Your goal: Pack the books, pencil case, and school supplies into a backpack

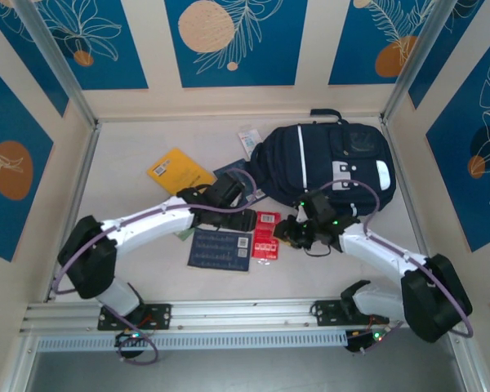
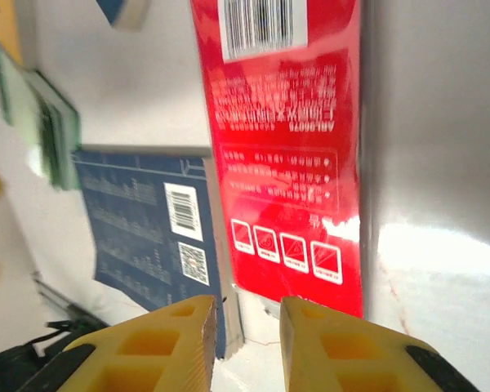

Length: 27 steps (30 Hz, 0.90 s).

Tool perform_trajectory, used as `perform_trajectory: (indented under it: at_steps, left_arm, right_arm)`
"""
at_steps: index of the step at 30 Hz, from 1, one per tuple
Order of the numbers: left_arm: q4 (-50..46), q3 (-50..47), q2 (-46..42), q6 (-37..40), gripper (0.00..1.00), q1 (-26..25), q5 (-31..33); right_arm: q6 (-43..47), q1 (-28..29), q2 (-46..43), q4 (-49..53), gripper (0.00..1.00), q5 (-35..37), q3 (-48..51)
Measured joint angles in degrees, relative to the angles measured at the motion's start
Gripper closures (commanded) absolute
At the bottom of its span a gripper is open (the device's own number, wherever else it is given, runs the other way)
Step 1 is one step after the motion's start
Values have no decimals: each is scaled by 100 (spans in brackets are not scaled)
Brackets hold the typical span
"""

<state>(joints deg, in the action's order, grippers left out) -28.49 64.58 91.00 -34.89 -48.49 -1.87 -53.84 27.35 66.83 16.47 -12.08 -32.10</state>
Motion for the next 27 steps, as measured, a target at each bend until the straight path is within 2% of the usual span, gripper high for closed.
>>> perform_trajectory:
  at_steps: [2,6,11,17,22,27]
  left_arm:
    - [205,-50,214,-37,49,0,-120]
    - [442,-210,417,-125,61,0,-275]
    - [686,-348,636,-142,65,0,-409]
    - [874,-380,909,-136,65,2,-514]
    - [964,-350,1187,-76,67,11,-549]
    - [1003,-249,1300,-57,70,42,-586]
  right_arm:
    - [186,-391,114,-118,72,-310,46]
    - [472,-879,603,-354,73,-721,72]
    - [660,-1049,1241,-708,73,-986,72]
    - [798,-1051,2002,-1058,73,-1204,50]
    - [820,-1060,2151,-1137,73,-1342,-48]
    - [946,-946,2267,-1217,77,-1390,-125]
